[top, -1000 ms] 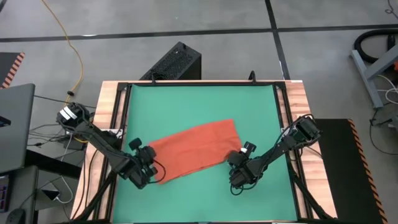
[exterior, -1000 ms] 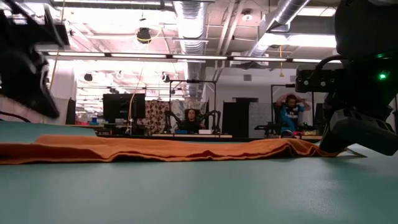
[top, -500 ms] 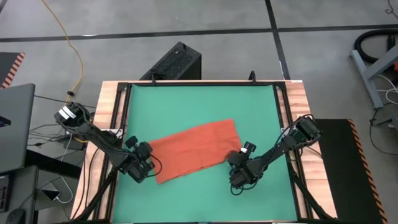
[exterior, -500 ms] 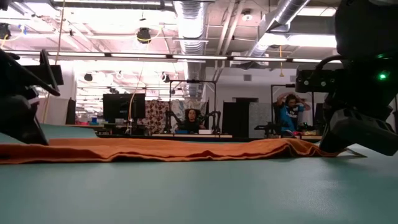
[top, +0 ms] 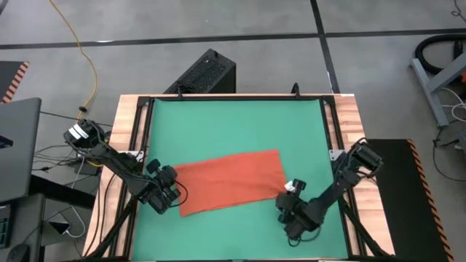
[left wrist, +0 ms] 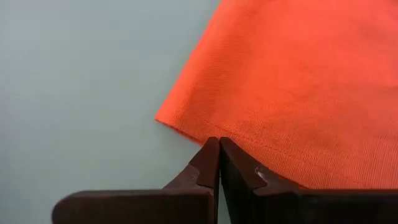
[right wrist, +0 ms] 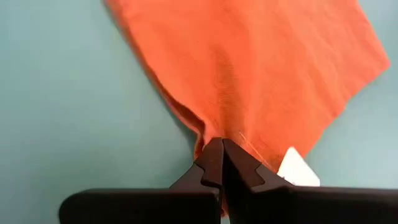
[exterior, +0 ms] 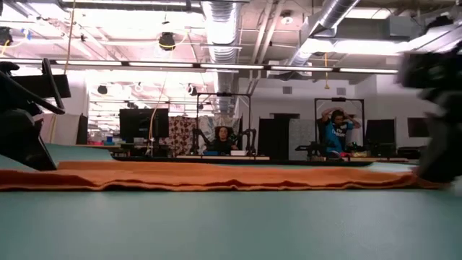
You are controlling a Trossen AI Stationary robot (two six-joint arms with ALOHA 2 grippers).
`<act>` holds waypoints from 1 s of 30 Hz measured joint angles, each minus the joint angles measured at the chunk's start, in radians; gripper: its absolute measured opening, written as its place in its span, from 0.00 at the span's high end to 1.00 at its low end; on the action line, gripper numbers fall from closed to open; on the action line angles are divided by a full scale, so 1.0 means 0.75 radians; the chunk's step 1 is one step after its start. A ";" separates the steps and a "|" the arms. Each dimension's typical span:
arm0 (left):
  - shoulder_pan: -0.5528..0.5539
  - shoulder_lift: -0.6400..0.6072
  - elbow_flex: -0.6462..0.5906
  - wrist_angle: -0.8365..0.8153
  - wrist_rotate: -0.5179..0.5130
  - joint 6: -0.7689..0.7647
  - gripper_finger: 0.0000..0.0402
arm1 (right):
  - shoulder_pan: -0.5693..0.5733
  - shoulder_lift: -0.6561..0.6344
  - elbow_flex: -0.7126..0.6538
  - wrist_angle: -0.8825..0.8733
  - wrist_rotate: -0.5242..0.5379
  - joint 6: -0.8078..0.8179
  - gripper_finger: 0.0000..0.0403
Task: Roll towel
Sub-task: Fold the orange towel
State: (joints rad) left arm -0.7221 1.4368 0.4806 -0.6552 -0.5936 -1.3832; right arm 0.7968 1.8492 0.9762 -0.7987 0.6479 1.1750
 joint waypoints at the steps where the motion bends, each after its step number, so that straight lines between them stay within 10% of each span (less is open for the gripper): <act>1: -0.003 0.001 0.005 -0.001 -0.002 0.001 1.00 | 0.017 0.000 0.000 -0.014 0.011 0.037 0.94; 12: -0.011 -0.085 0.227 0.020 -0.120 0.206 1.00 | 0.175 -0.097 0.004 -0.005 0.314 0.110 0.94; 22: 0.095 -0.078 0.244 0.536 -0.321 0.721 1.00 | 0.006 -0.177 0.004 0.044 0.595 0.120 0.94; 30: 0.205 0.057 0.247 0.878 0.061 0.987 1.00 | -0.197 -0.169 -0.007 0.468 0.412 -0.382 0.95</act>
State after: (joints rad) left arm -0.5682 1.4797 0.6657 0.0033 -0.5475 -0.6433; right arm 0.6489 1.7226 0.9713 -0.4479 0.9566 0.8887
